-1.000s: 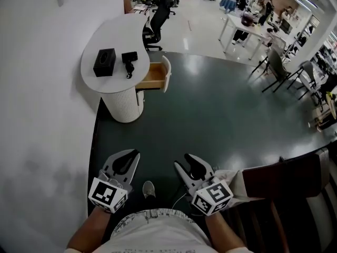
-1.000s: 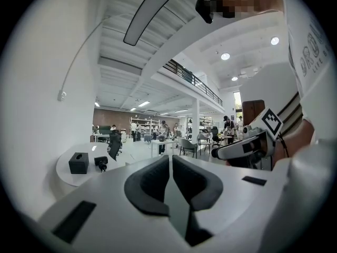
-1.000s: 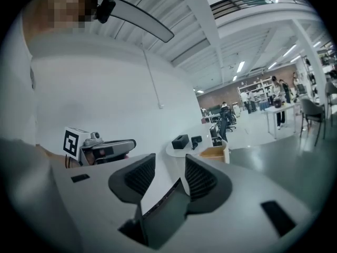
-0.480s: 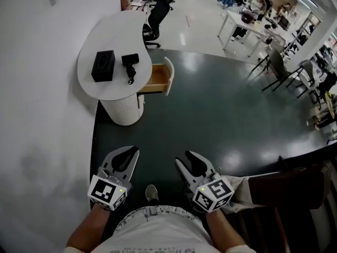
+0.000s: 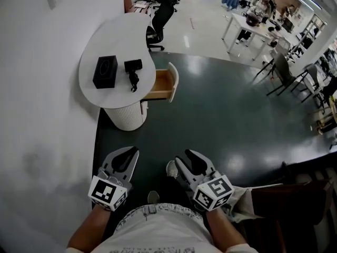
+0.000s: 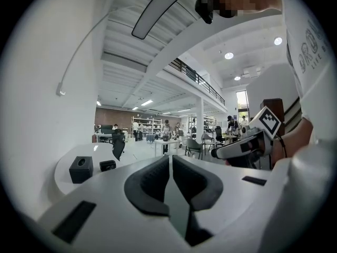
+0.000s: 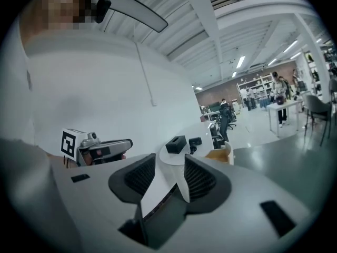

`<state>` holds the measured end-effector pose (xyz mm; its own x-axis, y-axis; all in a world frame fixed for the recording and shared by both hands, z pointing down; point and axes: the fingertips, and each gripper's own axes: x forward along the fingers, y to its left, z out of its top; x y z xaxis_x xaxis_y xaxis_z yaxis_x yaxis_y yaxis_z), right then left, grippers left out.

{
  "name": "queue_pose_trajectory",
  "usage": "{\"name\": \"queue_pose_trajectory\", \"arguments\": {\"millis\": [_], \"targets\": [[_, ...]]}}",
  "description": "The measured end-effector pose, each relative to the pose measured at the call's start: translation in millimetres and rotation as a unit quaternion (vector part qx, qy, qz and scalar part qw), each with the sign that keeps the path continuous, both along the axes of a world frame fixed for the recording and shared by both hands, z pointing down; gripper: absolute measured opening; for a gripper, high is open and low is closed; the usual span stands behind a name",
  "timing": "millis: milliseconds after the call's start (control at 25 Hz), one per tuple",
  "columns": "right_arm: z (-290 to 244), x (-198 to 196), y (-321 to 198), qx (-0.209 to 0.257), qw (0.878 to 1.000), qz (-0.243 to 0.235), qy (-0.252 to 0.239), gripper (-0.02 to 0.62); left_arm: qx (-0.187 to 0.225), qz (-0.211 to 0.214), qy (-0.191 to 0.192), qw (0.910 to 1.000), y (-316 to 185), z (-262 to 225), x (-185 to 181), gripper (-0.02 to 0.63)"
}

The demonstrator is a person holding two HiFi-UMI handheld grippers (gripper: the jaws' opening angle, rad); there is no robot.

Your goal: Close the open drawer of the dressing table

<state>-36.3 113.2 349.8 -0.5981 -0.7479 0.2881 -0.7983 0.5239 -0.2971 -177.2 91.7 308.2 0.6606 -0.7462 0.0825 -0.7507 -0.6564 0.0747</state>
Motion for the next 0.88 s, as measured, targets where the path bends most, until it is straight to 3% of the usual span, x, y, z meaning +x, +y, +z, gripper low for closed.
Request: {"name": "queue_pose_trajectory", "arguments": {"millis": [280,880], "targets": [[12,18,-63,0.002,1.000,-0.008,-0.011,0.181,-0.006,-0.007,-0.010,0.9999,-56,10,18,0.038],[29,99,-266,-0.024,0.999,-0.037,-0.021,0.179,-0.026,-0.032,-0.042,0.9983,-246,15,98,0.038]]}}
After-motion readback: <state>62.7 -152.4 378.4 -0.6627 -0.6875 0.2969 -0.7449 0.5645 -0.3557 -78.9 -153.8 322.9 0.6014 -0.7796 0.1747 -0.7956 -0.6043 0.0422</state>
